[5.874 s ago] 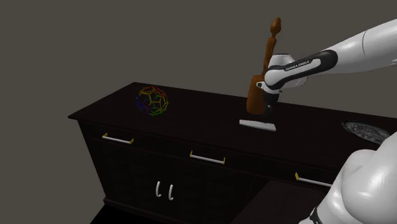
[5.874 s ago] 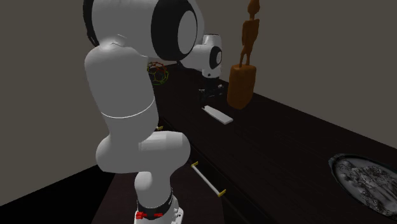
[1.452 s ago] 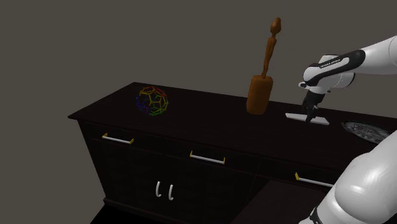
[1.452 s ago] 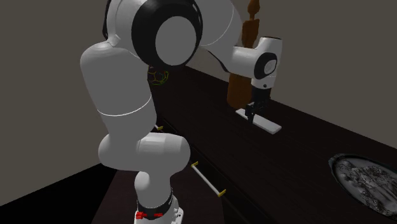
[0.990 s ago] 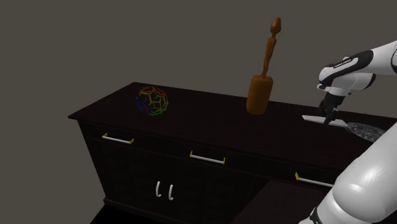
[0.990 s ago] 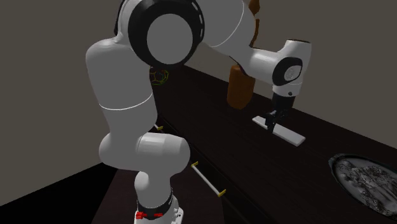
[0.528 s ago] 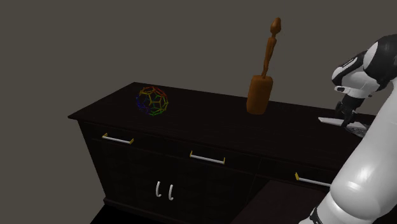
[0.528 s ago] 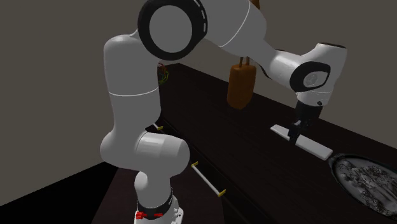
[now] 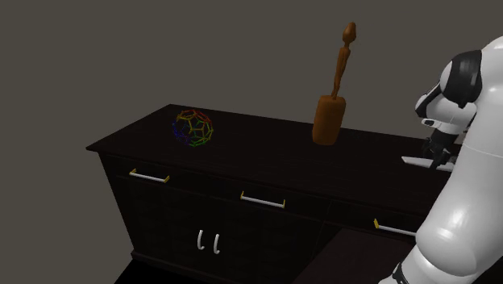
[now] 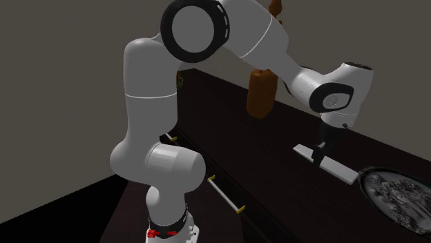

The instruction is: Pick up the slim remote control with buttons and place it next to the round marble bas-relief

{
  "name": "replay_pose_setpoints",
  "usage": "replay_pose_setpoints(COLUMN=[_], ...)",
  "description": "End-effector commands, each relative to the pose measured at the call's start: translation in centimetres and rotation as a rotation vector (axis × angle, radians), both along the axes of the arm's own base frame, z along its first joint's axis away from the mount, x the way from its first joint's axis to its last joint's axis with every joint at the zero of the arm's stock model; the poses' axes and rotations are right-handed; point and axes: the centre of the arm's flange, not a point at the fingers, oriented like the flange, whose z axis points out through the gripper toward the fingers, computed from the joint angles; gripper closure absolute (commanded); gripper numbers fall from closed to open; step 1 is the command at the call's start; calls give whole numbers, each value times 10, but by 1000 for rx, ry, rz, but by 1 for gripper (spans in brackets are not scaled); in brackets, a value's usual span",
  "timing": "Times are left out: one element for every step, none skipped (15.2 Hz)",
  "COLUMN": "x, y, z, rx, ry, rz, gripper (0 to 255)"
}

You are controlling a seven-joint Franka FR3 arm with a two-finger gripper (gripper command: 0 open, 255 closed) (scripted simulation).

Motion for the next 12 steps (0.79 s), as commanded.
replay_pose_setpoints(x=[0, 0, 0, 0, 0, 0, 0, 0, 0, 0, 0, 0], y=[0, 0, 0, 0, 0, 0, 0, 0, 0, 0, 0, 0], z=[-10, -15, -20, -26, -31, -33, -33, -33, -33, -33, -33, -33], rx=[-1, -1, -1, -1, -1, -1, -1, -1, -1, -1, -1, -1], ry=[0, 0, 0, 0, 0, 0, 0, 0, 0, 0, 0, 0], rz=[0, 0, 0, 0, 0, 0, 0, 0, 0, 0, 0, 0], gripper=[255, 255, 255, 255, 255, 255, 255, 255, 255, 255, 255, 255])
